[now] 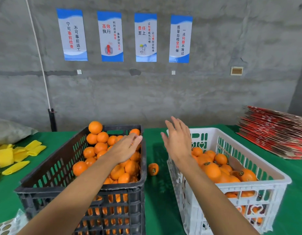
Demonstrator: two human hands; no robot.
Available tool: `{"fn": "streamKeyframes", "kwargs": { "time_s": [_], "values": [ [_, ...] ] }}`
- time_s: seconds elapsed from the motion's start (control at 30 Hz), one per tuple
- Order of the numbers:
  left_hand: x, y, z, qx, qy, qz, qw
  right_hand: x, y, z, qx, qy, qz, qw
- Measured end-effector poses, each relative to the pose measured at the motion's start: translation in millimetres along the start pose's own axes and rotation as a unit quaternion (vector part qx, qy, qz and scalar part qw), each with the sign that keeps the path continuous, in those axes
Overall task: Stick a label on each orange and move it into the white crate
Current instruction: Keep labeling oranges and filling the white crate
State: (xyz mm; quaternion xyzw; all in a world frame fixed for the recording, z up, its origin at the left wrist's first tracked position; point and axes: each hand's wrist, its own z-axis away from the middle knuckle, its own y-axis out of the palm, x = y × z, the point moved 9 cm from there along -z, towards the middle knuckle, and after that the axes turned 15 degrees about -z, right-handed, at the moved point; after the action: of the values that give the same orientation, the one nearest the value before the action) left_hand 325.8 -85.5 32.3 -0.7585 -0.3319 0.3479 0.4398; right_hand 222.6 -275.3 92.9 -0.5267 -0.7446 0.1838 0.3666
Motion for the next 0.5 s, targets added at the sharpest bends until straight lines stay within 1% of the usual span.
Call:
{"fn": "streamKeyframes", "kwargs": {
  "time_s": [0.13, 0.2, 0.3, 0.4, 0.47, 0.5],
  "values": [
    [23, -5, 5, -0.019, -0.047, -0.045, 0.998, 71, 31, -17, 0.012, -0.048, -0.083, 0.995],
    [47, -4, 11, 0.006, -0.092, -0.077, 0.993, 98, 54, -26, 0.046, -0.053, -0.100, 0.992],
    [98, 2, 22, 0.089, -0.183, -0.125, 0.971, 124, 99, -32, 0.142, -0.036, -0.113, 0.983],
    [140, 17, 33, 0.157, -0.292, -0.134, 0.934, 129, 150, -22, 0.269, -0.013, -0.101, 0.958],
    [149, 29, 33, 0.205, -0.315, -0.138, 0.917, 123, 175, -14, 0.324, -0.007, -0.095, 0.941],
    [152, 32, 31, 0.215, -0.319, -0.134, 0.913, 119, 185, -11, 0.346, -0.003, -0.093, 0.934]
  ]
}}
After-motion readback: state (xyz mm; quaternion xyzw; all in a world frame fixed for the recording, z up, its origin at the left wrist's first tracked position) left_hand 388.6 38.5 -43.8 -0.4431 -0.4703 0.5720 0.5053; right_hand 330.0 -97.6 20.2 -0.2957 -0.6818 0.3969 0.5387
